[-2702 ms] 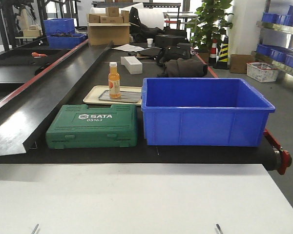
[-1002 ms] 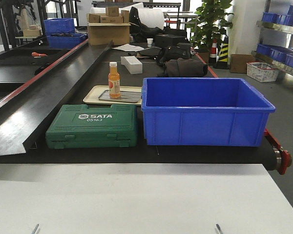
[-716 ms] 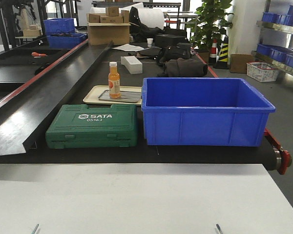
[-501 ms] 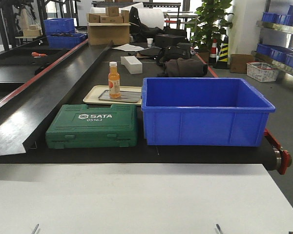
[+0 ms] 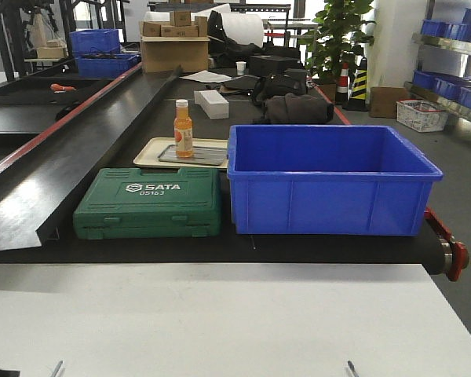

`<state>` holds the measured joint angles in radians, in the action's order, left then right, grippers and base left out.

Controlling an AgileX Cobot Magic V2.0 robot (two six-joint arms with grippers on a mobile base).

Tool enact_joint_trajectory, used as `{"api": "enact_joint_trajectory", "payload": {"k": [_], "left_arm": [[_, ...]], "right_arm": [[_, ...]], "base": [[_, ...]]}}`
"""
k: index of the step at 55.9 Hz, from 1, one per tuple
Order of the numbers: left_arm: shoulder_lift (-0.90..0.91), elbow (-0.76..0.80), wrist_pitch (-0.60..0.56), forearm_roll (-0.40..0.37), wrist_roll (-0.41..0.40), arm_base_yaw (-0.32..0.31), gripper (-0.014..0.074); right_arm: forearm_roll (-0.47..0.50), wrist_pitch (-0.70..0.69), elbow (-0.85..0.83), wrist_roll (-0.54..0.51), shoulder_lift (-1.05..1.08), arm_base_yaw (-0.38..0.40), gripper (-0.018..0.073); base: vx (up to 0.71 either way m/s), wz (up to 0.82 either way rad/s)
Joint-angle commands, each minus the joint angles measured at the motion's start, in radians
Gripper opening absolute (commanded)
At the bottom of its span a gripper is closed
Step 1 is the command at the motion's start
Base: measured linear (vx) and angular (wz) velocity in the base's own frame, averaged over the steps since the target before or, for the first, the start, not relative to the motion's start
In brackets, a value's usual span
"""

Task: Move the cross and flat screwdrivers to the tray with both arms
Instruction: 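Lower both grippers onto the green-handled screwdrivers lying on the table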

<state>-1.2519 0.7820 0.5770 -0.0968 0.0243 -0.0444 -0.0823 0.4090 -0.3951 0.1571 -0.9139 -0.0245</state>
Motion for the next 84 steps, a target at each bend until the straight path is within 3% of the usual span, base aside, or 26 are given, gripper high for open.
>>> {"api": "enact_joint_trajectory", "payload": {"k": [1, 17, 25, 29, 51, 64, 84], "left_arm": [[-0.108, 0.106, 0.01, -0.005, -0.015, 0.017, 0.0487], [-0.376, 0.231, 0.082, -0.015, 0.025, 0.054, 0.0487], [-0.452, 0.253, 0.094, -0.048, 0.133, 0.052, 0.0487], [-0.482, 0.252, 0.087, -0.049, 0.174, 0.052, 0.0487], [-0.577, 0.252, -0.024, -0.04, 0.2, 0.052, 0.0486], [-0.622, 0.252, -0.02, -0.04, 0.225, 0.052, 0.0486], [-0.681, 0.252, -0.027, -0.042, 0.251, 0.052, 0.0486]], "right_arm": [[-0.003, -0.015, -0.035, -0.002, 0.005, 0.006, 0.0544], [-0.003, 0.004, -0.035, -0.007, 0.005, 0.006, 0.0544], [-0.003, 0.004, -0.035, -0.007, 0.005, 0.006, 0.0544], [-0.006, 0.002, -0.035, -0.007, 0.005, 0.006, 0.0544], [-0.013, -0.18, -0.035, -0.005, 0.005, 0.006, 0.0544], [-0.002, 0.038, -0.106, -0.016, -0.068, 0.006, 0.0544], [0.127, 0.204, -0.433, -0.223, -0.383, 0.0, 0.0544]], "base": [[0.0, 0.0], [0.0, 0.0], [0.0, 0.0], [0.0, 0.0], [0.0, 0.0], [0.0, 0.0], [0.0, 0.0]]}}
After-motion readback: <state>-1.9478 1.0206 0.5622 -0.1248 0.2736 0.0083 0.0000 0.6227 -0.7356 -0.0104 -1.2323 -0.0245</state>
